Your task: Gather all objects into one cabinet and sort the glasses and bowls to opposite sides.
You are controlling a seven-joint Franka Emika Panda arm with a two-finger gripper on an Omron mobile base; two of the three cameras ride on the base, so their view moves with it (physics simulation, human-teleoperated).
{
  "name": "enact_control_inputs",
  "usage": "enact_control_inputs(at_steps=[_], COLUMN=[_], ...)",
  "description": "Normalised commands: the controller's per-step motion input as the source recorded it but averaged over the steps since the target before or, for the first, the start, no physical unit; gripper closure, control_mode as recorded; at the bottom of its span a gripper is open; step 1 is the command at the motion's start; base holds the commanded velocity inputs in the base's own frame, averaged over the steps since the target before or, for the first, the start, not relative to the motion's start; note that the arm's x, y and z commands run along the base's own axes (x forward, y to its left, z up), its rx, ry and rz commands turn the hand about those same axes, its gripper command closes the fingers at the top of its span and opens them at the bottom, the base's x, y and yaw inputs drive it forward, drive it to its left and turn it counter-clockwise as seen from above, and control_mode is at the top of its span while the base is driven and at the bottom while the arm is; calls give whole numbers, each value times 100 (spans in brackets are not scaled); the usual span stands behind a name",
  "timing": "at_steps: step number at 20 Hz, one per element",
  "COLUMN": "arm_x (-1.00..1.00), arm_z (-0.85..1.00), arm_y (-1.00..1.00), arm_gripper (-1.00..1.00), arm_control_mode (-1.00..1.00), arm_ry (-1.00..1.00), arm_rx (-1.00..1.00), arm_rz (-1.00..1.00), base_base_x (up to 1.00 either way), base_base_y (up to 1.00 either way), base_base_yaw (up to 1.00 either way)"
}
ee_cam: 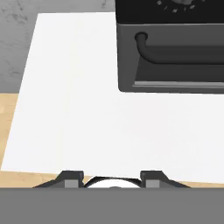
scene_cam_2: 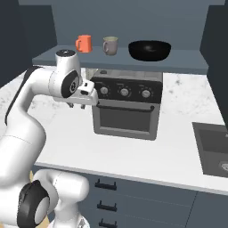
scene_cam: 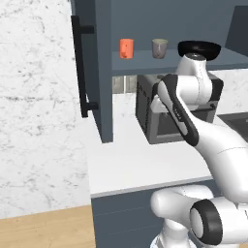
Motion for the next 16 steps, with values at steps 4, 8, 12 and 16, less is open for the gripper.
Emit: enact_control_inputs(at_steps=[4, 8, 12, 16], arm_x=[0, 0, 0, 0], arm_z=[0, 0, 0, 0], arm_y=[0, 0, 0, 0], arm_gripper=[-100, -100, -100, -100], arm_control_mode=[100, 100, 100, 100], arm_ry=[0, 0, 0, 0], arm_rx=[0, 0, 0, 0], arm_rz=[0, 0, 0, 0], base_base_x=[0, -10, -82, -100], base_base_y=[0, 0, -10, -22], base_base_yaw=[0, 0, -7, -16])
